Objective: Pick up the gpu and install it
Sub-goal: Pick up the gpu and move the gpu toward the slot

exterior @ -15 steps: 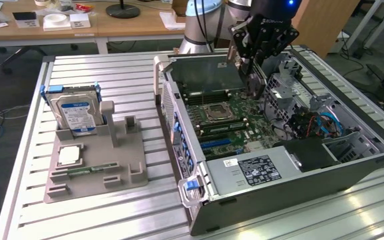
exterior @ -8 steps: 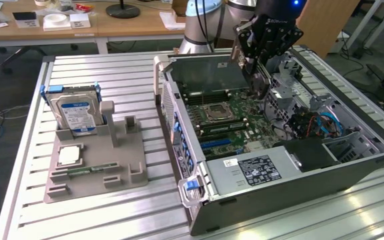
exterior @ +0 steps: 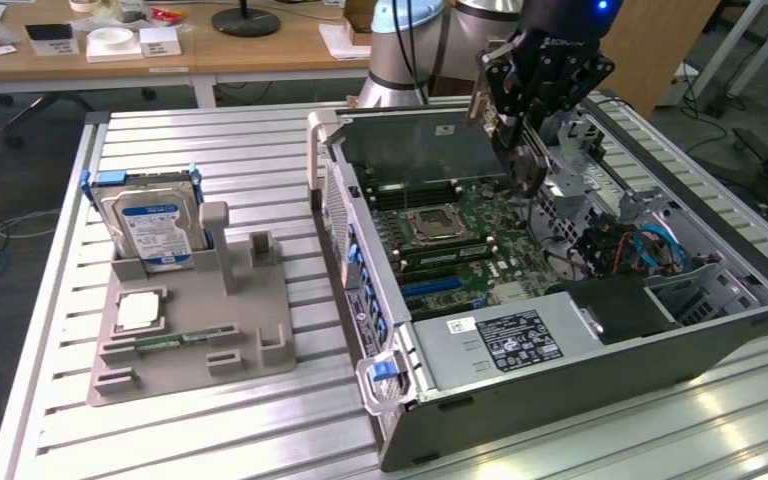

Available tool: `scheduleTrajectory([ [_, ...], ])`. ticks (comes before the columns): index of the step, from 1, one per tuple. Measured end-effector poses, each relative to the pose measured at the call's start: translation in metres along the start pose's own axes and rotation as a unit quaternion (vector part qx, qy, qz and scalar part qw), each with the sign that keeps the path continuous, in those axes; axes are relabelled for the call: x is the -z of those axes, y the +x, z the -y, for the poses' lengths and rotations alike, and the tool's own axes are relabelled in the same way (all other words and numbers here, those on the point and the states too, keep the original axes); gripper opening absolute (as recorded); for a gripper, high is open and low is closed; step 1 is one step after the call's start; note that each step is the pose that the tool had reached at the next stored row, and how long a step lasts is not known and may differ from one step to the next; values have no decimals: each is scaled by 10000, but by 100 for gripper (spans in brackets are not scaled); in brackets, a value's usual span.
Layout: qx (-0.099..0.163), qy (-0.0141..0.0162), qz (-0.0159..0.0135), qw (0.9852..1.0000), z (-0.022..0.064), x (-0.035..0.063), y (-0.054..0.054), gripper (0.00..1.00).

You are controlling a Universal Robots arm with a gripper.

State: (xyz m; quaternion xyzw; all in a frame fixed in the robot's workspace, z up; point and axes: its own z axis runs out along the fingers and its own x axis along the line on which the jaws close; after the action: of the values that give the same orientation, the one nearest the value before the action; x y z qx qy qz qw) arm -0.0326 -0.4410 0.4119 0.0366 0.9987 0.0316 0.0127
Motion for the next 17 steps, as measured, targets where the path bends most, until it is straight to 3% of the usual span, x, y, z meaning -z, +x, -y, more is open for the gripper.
scheduleTrajectory([
  [17, 0, 0, 0, 10000, -7, -3, -92, 27],
])
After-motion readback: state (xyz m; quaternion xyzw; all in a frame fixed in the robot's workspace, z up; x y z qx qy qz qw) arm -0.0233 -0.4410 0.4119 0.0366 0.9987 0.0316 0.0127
